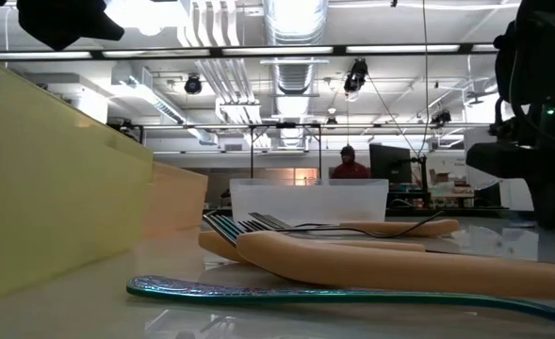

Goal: Sort silverware by color (type)
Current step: Put the blue fork into the orange bin

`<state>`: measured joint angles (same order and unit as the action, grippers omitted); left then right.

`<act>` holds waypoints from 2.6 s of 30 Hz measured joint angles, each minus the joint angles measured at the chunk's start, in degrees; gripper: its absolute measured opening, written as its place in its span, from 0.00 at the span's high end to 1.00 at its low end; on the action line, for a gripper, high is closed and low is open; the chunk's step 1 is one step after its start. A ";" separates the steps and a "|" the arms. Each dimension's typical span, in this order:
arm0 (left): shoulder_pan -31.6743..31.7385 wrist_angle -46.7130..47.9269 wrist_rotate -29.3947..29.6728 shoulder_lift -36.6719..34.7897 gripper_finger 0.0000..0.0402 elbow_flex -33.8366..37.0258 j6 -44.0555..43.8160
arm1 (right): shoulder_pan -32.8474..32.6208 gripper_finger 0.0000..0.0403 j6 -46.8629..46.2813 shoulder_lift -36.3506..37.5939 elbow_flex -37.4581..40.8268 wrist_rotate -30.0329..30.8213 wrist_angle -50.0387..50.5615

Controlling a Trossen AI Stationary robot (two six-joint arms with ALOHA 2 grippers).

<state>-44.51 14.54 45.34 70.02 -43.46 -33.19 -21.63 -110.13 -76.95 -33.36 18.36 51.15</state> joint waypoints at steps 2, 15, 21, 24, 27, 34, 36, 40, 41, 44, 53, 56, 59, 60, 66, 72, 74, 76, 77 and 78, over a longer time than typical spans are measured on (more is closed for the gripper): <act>-0.02 0.00 0.58 -0.08 0.62 0.00 -1.20 | 0.00 0.97 0.57 -0.04 0.00 0.36 0.12; -0.02 -0.52 1.16 -0.70 0.62 0.00 -7.22 | 0.06 0.98 11.69 5.19 -5.62 9.58 0.47; -0.02 -0.53 5.30 -0.64 0.62 0.00 -10.83 | -0.08 0.98 24.63 7.18 -13.06 15.67 -0.69; -0.02 -0.75 7.70 -0.64 0.62 0.00 -12.41 | -0.07 0.98 35.17 6.76 -16.48 18.08 -6.48; -0.01 -2.24 11.70 -0.04 0.62 0.00 -14.06 | -0.09 0.98 48.50 5.32 -18.97 19.27 -17.25; 0.96 -9.30 20.43 5.26 0.62 0.00 -13.70 | -0.09 0.98 72.98 -0.42 -25.14 21.81 -32.35; 1.58 -11.85 21.58 7.22 0.62 0.00 -13.88 | 0.22 0.98 78.10 -2.79 -27.52 22.74 -32.63; 3.46 -14.67 24.06 9.83 0.62 0.00 -13.86 | 1.49 0.98 86.77 -8.63 -32.84 22.79 -33.73; 3.77 -14.88 25.37 10.02 0.62 0.00 -13.86 | 1.99 0.98 88.59 -10.27 -34.39 22.77 -33.95; 3.91 -14.58 31.03 8.97 0.62 0.04 -12.74 | 4.18 0.98 93.35 -15.16 -39.24 22.73 -34.01; 1.98 -14.77 37.46 -1.58 0.62 0.04 2.12 | 14.20 0.98 103.20 -29.92 -52.17 14.16 -42.08; 1.66 -14.49 37.44 -4.19 0.62 0.04 4.90 | 16.20 0.98 105.42 -34.29 -55.07 7.83 -49.02; 1.47 -14.52 37.45 -5.82 0.62 0.04 6.91 | 17.29 0.98 106.78 -38.35 -57.70 5.16 -52.89; 1.38 -14.45 37.40 -6.20 0.62 0.04 7.42 | 17.51 0.98 107.19 -39.44 -58.46 5.11 -53.83; 1.01 -14.27 38.30 -6.89 0.62 0.04 8.72 | 17.96 0.98 107.99 -44.74 -61.66 2.76 -58.87; 1.00 -14.29 39.65 -6.47 0.62 0.04 8.70 | 17.90 0.98 109.82 -48.11 -65.06 0.89 -60.85; 0.98 -14.34 39.67 -6.41 0.62 0.04 8.65 | 17.92 0.98 110.56 -48.53 -66.08 0.71 -60.93; 0.98 -14.48 39.69 -6.41 0.62 0.04 8.48 | 17.92 0.98 111.25 -48.65 -66.77 0.55 -61.62; 1.01 -14.51 39.74 -6.41 0.62 0.04 8.41 | 17.92 0.98 111.62 -48.65 -66.83 0.52 -62.76; 1.01 -14.49 39.76 -6.41 0.62 0.04 8.30 | 17.92 0.98 112.12 -48.65 -66.89 0.50 -63.93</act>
<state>-43.51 0.05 85.10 63.61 -43.42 -24.88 -3.70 1.99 -125.60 -100.25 18.85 -12.78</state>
